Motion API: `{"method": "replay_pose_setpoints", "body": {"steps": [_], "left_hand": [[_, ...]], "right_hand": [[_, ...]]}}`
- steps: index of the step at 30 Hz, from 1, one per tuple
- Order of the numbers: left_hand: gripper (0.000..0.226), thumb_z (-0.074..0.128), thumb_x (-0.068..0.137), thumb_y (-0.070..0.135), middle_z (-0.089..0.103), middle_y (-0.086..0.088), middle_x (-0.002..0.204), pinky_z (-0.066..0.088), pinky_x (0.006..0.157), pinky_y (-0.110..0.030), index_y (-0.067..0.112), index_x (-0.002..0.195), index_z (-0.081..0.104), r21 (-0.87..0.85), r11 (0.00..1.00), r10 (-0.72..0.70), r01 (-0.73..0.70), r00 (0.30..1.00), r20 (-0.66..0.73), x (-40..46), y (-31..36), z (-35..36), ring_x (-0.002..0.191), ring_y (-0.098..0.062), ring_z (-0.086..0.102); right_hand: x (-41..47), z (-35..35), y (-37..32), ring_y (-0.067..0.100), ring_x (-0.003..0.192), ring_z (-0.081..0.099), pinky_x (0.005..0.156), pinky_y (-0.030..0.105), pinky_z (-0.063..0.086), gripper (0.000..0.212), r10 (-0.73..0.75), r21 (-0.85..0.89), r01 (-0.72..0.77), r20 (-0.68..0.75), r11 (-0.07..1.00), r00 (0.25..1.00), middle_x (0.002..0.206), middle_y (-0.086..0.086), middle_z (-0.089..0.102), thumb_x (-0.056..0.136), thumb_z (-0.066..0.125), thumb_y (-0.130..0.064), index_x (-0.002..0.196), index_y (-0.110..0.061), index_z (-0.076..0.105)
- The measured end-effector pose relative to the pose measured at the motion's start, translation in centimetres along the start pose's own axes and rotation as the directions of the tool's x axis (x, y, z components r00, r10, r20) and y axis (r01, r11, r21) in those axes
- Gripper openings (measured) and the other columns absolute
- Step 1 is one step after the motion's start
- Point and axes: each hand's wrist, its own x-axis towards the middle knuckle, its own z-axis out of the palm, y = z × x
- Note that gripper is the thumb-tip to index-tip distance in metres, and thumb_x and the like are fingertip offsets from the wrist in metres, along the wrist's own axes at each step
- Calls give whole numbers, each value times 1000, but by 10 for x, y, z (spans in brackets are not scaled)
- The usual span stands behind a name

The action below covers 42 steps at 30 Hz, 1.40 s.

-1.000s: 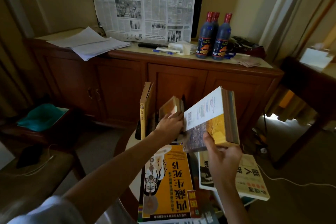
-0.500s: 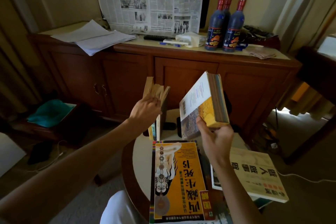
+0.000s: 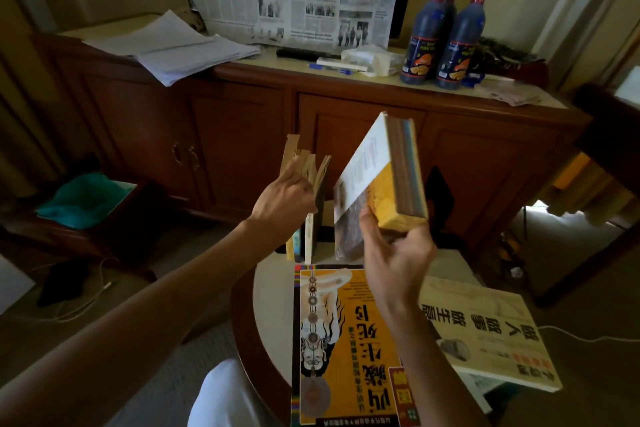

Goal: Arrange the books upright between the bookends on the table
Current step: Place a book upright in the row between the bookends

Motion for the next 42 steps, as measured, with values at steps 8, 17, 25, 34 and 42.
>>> {"method": "replay_pose_setpoints", "body": {"steps": [8,17,25,34,42], "left_hand": [[54,70,81,52,27,-23,158,-6,119,-58,25,127,64,-322,946,-38,-35,976,-215,0,-34,24,150,-42,4],[78,82,75,32,22,-15,159,36,110,-62,16,141,44,-633,772,-110,-64,966,-233,8,-28,53,152,-34,1],[79,76,82,30,-9,-21,163,41,103,-58,8,148,38,-520,854,-102,14,985,-142,9,-19,46,147,-49,-8],[71,74,84,12,31,-22,154,23,112,-48,-2,144,40,-326,938,33,-119,966,-258,14,-29,61,150,-43,7],[73,74,85,11,-1,-23,162,44,107,-47,2,147,35,-489,868,-13,-84,982,-191,14,-29,60,147,-46,15]], "right_hand": [[27,69,78,-2,69,67,61,26,59,23,263,-52,-259,274,965,925,82,-9,66,84,76,-33,92,-31,54],[53,71,128,9,107,64,94,37,53,70,365,-200,-307,572,930,735,111,-11,69,65,84,-53,124,-31,55],[54,84,161,8,115,61,105,45,47,79,506,-389,-350,786,852,356,122,-9,67,69,88,-20,136,-29,45],[47,92,169,13,113,63,90,25,49,53,448,-475,-50,784,879,429,127,-4,66,85,75,-35,132,-20,57],[38,98,181,7,99,69,71,8,49,68,373,-438,-38,714,898,593,116,-6,72,69,86,-44,127,-19,59]]}}
